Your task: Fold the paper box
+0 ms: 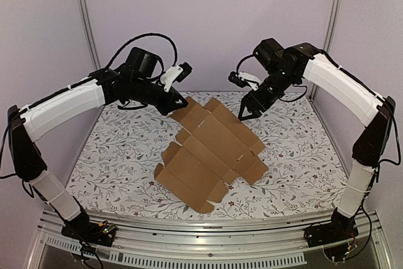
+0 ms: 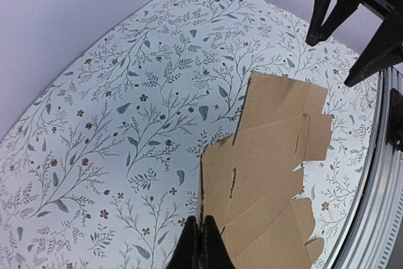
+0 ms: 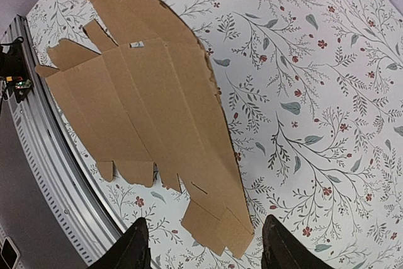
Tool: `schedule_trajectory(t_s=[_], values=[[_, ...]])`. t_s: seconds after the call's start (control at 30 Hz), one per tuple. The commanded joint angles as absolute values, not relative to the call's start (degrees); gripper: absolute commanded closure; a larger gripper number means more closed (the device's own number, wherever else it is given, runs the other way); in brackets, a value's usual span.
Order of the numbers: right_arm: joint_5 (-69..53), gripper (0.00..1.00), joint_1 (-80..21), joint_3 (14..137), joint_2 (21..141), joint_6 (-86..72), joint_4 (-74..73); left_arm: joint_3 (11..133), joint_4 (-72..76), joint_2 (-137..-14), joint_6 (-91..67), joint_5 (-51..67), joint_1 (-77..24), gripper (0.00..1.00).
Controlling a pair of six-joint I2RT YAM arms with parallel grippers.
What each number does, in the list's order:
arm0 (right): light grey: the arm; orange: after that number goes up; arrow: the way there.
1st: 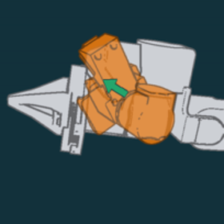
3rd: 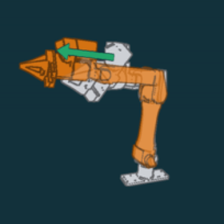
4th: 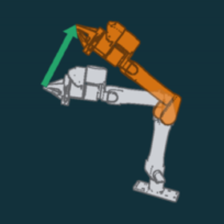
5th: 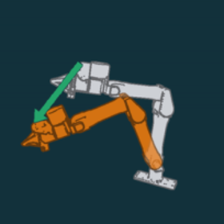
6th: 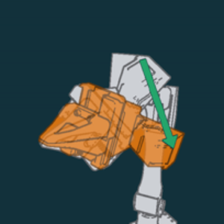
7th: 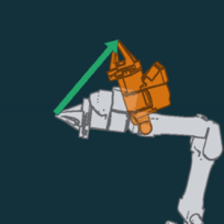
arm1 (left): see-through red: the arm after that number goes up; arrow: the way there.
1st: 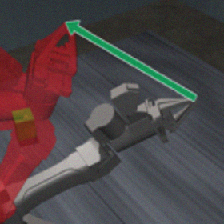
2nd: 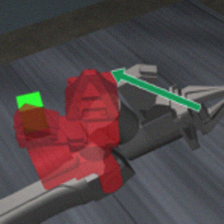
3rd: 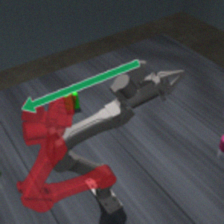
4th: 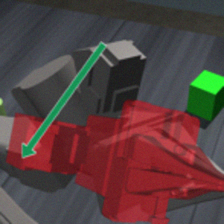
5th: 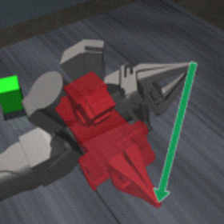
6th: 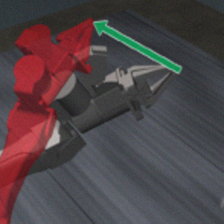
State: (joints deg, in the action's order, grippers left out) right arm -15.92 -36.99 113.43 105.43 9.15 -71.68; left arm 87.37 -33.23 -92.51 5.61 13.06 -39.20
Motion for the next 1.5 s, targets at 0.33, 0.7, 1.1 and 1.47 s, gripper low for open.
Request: schedule_trajectory(t_s=[0.33,0.7,1.1,1.47], values=[[-20.7,0.40,-36.7,105.4,103.5,15.2,-56.6,67.8,-18.5,-78.4,-8.4,13.0,-38.4,1.00],[-26.7,0.49,-36.7,104.3,106.8,17.5,-55.9,64.7,-16.4,-75.9,-9.8,13.2,-38.4,1.00],[-24.6,0.58,-36.1,102.3,107.5,18.7,-55.9,63.4,-17.0,-74.6,-9.7,12.4,-38.3,1.00],[-26.6,0.60,-34.7,97.5,104.2,20.2,-53.9,61.4,-18.6,-71.1,-9.4,13.8,-37.7,1.00]])
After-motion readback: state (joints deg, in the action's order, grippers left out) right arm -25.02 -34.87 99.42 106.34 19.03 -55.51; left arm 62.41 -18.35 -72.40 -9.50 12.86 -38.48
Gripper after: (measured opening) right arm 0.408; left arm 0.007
